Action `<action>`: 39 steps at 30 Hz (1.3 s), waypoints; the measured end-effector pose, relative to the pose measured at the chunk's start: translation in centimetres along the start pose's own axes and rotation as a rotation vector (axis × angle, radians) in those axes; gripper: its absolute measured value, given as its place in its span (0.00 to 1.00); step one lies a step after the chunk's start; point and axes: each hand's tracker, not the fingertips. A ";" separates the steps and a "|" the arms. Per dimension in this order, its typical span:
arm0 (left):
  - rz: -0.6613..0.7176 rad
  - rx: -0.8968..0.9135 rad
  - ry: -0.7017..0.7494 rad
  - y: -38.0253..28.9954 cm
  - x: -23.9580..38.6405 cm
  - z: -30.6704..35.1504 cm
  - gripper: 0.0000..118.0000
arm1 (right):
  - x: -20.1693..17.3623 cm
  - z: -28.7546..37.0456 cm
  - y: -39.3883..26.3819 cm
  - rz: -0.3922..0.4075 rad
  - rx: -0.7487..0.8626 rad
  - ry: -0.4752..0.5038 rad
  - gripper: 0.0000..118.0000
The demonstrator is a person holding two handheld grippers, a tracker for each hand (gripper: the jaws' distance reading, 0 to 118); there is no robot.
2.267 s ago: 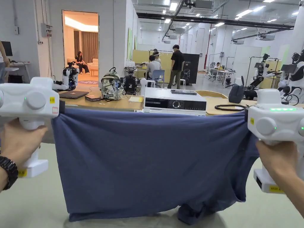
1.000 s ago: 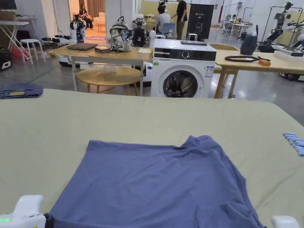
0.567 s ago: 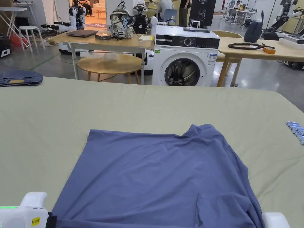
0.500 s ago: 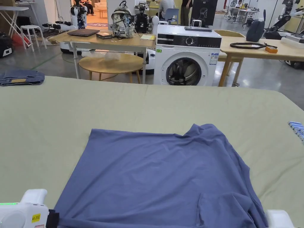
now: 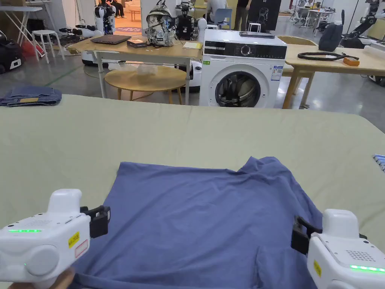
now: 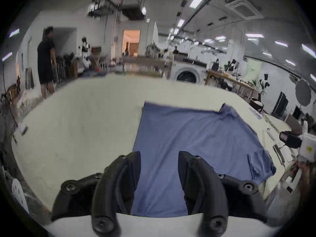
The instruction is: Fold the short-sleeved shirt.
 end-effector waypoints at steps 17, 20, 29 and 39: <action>-0.024 -0.019 0.056 1.6 1.0 0.6 0.00 | -3.8 -0.6 1.4 -0.023 0.126 0.055 0.00; 0.006 -0.154 0.031 1.1 -1.2 0.1 0.00 | -3.4 -1.1 0.7 -0.017 0.091 0.057 0.00; 0.144 -0.527 -0.014 -1.5 -6.9 -1.4 0.29 | -2.4 -1.5 -1.1 0.011 0.013 0.057 0.00; 0.199 -0.703 0.117 -6.6 -7.5 -4.6 0.47 | -2.2 -1.7 -2.3 0.017 -0.042 0.063 0.00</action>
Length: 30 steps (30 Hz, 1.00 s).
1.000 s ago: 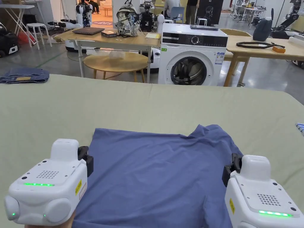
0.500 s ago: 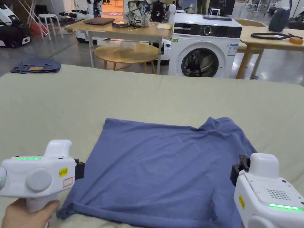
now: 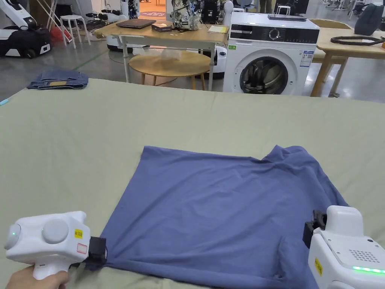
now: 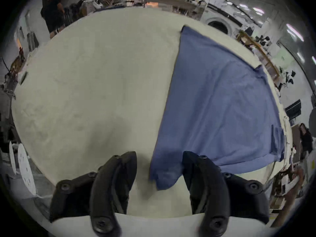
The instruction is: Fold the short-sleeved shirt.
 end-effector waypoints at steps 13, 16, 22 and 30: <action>-0.178 0.035 0.092 -1.1 3.4 0.7 0.02 | 1.5 -0.4 -1.1 0.003 -0.090 -0.020 0.00; -0.209 0.044 0.084 -1.4 4.2 0.3 0.02 | 2.6 -0.6 -1.1 0.026 -0.168 -0.038 0.06; -0.203 0.050 0.077 -1.2 3.3 0.5 0.02 | 6.5 -1.6 -1.2 0.023 -0.414 -0.020 0.49; -0.176 0.050 0.050 -1.2 2.7 0.6 0.02 | 9.2 -1.6 -4.1 0.040 -0.620 -0.028 0.49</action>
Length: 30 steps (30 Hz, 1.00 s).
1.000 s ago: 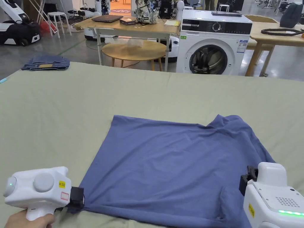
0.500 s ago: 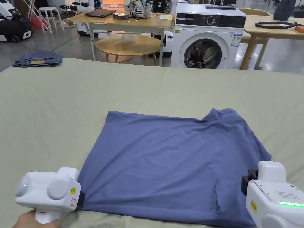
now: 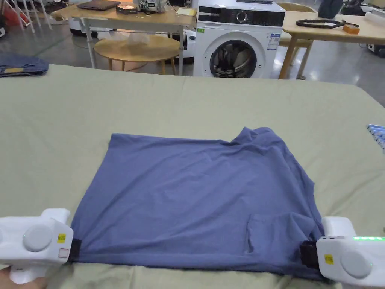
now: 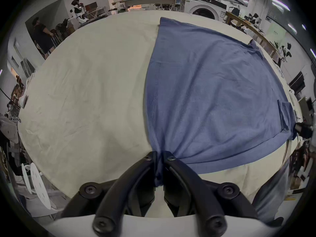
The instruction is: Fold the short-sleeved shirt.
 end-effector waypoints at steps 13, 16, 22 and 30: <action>-0.007 0.023 -0.003 -0.5 -0.1 0.7 0.02 | -1.6 -1.7 -1.4 -0.012 -0.089 0.025 0.05; 0.000 0.043 -0.017 -0.4 -0.5 1.5 0.02 | -0.8 -1.0 -1.2 -0.042 -0.065 0.042 0.04; 0.035 0.135 -0.067 2.1 -1.1 3.5 0.02 | 0.1 1.6 1.1 -0.078 0.048 0.065 0.04; 0.050 0.218 -0.103 10.3 -1.2 3.6 0.02 | 0.3 1.4 8.7 -0.086 0.137 0.064 0.04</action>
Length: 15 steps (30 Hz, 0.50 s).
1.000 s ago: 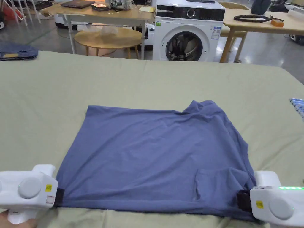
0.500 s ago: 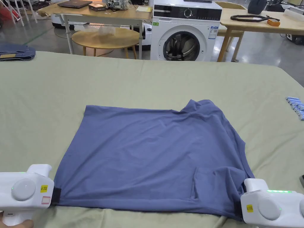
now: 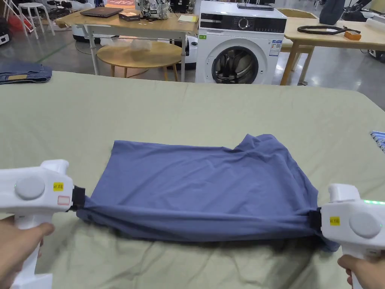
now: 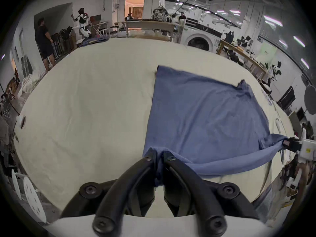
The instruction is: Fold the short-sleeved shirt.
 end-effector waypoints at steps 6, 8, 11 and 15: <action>0.020 -0.007 -0.006 5.0 -0.2 -3.7 0.02 | 0.1 -4.0 5.6 -0.014 0.032 0.014 0.04; 0.022 -0.017 -0.003 6.2 -0.3 -5.0 0.02 | 0.1 -5.4 7.1 -0.017 0.020 0.018 0.04; 0.011 -0.052 0.005 7.5 -0.2 -7.2 0.02 | 0.0 -8.1 8.9 -0.009 -0.015 0.021 0.04; 0.014 -0.104 0.015 8.3 -0.1 -10.2 0.02 | 0.2 -12.2 10.4 0.006 -0.074 0.023 0.05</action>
